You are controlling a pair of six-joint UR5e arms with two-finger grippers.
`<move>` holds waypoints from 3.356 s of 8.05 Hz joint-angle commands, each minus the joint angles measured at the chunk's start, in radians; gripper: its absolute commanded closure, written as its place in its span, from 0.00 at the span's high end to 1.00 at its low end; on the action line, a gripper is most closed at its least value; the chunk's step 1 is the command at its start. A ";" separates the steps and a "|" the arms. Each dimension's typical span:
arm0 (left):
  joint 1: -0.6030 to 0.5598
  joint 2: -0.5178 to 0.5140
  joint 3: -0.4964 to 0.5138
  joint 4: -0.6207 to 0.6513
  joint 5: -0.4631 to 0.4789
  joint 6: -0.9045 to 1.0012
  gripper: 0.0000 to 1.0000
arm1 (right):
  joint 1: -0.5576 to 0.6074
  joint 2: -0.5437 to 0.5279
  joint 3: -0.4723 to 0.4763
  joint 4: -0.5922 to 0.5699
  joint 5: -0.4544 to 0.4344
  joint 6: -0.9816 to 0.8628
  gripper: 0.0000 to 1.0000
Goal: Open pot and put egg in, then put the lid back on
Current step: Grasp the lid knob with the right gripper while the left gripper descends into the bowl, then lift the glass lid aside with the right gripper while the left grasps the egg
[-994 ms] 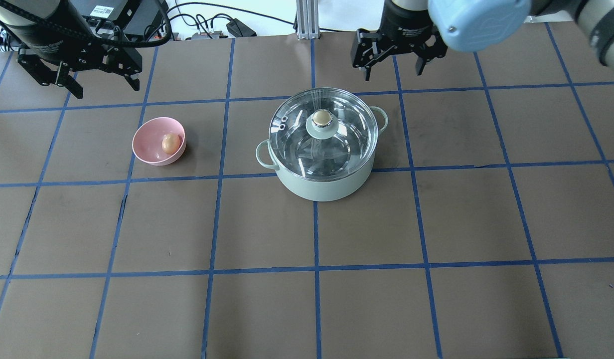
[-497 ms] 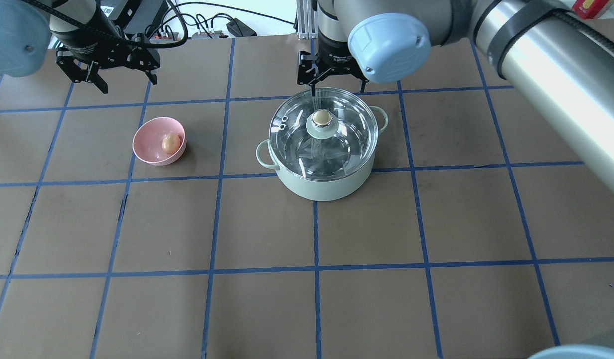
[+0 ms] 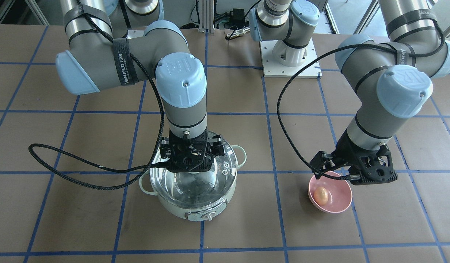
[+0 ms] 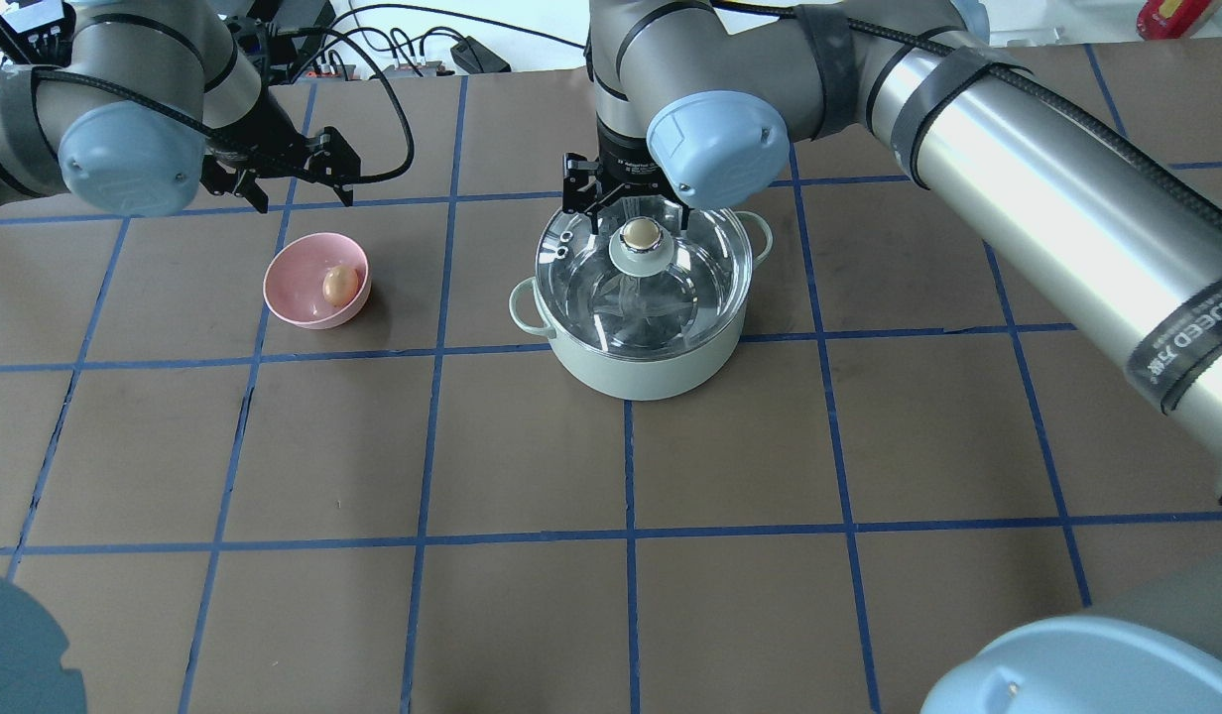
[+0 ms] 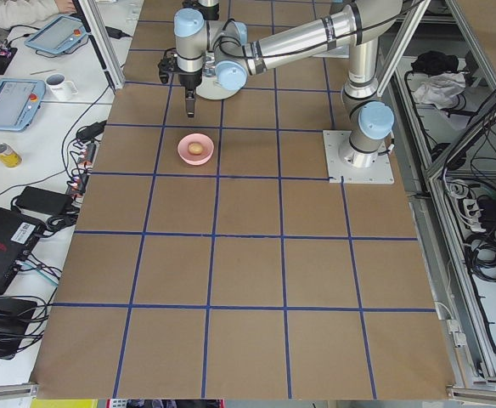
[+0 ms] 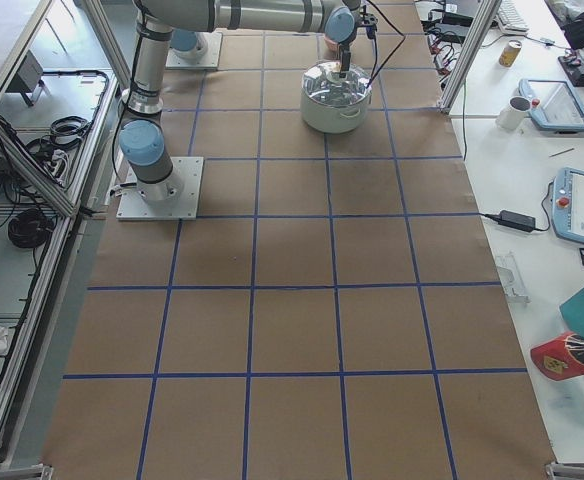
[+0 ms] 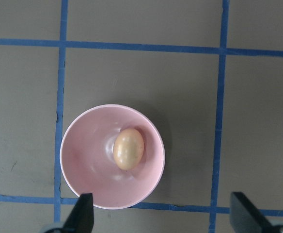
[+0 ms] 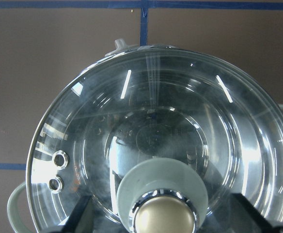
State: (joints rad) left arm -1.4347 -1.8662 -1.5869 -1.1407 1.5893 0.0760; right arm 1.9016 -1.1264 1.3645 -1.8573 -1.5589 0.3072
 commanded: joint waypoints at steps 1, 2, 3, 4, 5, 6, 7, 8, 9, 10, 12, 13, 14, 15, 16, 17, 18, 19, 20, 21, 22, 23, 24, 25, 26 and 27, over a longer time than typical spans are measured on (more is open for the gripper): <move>0.005 -0.065 -0.018 0.042 0.008 0.053 1.00 | 0.001 0.005 0.028 -0.002 0.002 0.015 1.00; 0.038 -0.079 -0.018 0.044 0.008 0.106 1.00 | 0.001 0.002 0.034 0.000 0.006 0.016 0.85; 0.080 -0.096 -0.018 0.044 0.006 0.131 1.00 | 0.001 -0.001 0.035 0.000 0.044 0.018 0.43; 0.085 -0.100 -0.021 0.044 0.011 0.139 1.00 | 0.001 -0.003 0.035 0.000 0.063 0.035 0.23; 0.085 -0.120 -0.021 0.065 0.009 0.137 0.98 | 0.001 -0.006 0.033 0.000 0.065 0.036 0.07; 0.085 -0.158 -0.024 0.126 0.009 0.139 0.98 | -0.003 -0.009 0.031 0.000 0.066 0.035 0.00; 0.085 -0.181 -0.024 0.139 0.008 0.139 0.98 | -0.009 -0.013 0.027 0.003 0.071 0.033 0.00; 0.085 -0.185 -0.027 0.139 0.008 0.137 0.98 | -0.021 -0.041 0.025 0.006 0.077 0.026 0.00; 0.085 -0.197 -0.033 0.139 0.008 0.131 0.98 | -0.042 -0.088 0.025 0.033 0.085 0.018 0.00; 0.085 -0.208 -0.036 0.139 0.002 0.128 0.98 | -0.071 -0.136 0.025 0.087 0.095 -0.009 0.00; 0.085 -0.211 -0.042 0.131 0.006 0.123 0.98 | -0.160 -0.206 0.025 0.185 0.077 -0.170 0.00; 0.085 -0.211 -0.057 0.131 0.009 0.123 0.98 | -0.209 -0.222 0.025 0.208 0.076 -0.233 0.00; 0.085 -0.214 -0.064 0.131 0.009 0.117 0.97 | -0.252 -0.225 0.027 0.213 0.038 -0.305 0.00; 0.085 -0.217 -0.071 0.131 0.008 0.105 0.95 | -0.280 -0.225 0.027 0.213 0.025 -0.360 0.00; 0.085 -0.217 -0.080 0.133 0.006 0.088 0.94 | -0.297 -0.225 0.027 0.213 -0.001 -0.400 0.00; 0.085 -0.218 -0.087 0.134 0.003 0.087 0.94 | -0.317 -0.228 0.027 0.213 -0.022 -0.440 0.00; 0.085 -0.220 -0.090 0.136 0.000 0.087 0.93 | -0.341 -0.240 0.033 0.216 -0.021 -0.451 0.00; 0.085 -0.226 -0.090 0.139 0.000 0.087 0.93 | -0.364 -0.246 0.034 0.219 -0.021 -0.483 0.00; 0.083 -0.229 -0.090 0.142 0.000 0.087 0.93 | -0.378 -0.246 0.035 0.219 -0.023 -0.514 0.00; 0.085 -0.235 -0.088 0.156 -0.002 0.087 0.93 | -0.380 -0.250 0.039 0.221 -0.023 -0.516 0.00; 0.085 -0.238 -0.088 0.160 -0.003 0.087 0.93 | -0.380 -0.248 0.045 0.221 -0.024 -0.520 0.00; 0.083 -0.241 -0.087 0.167 -0.005 0.087 0.91 | -0.380 -0.248 0.047 0.221 -0.023 -0.523 0.00; 0.085 -0.249 -0.087 0.174 -0.005 0.087 0.89 | -0.380 -0.248 0.047 0.219 -0.024 -0.523 0.00; 0.085 -0.249 -0.085 0.179 -0.005 0.087 0.86 | -0.380 -0.248 0.047 0.219 -0.024 -0.523 0.00; 0.085 -0.249 -0.084 0.179 -0.006 0.091 0.69 | -0.380 -0.250 0.048 0.221 -0.023 -0.523 0.00; 0.085 -0.249 -0.081 0.179 -0.006 0.097 0.54 | -0.380 -0.250 0.050 0.219 -0.018 -0.523 0.00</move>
State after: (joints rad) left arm -1.3500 -2.1145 -1.6715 -0.9636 1.5840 0.1649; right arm 1.5218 -1.3753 1.4120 -1.6377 -1.5820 -0.2161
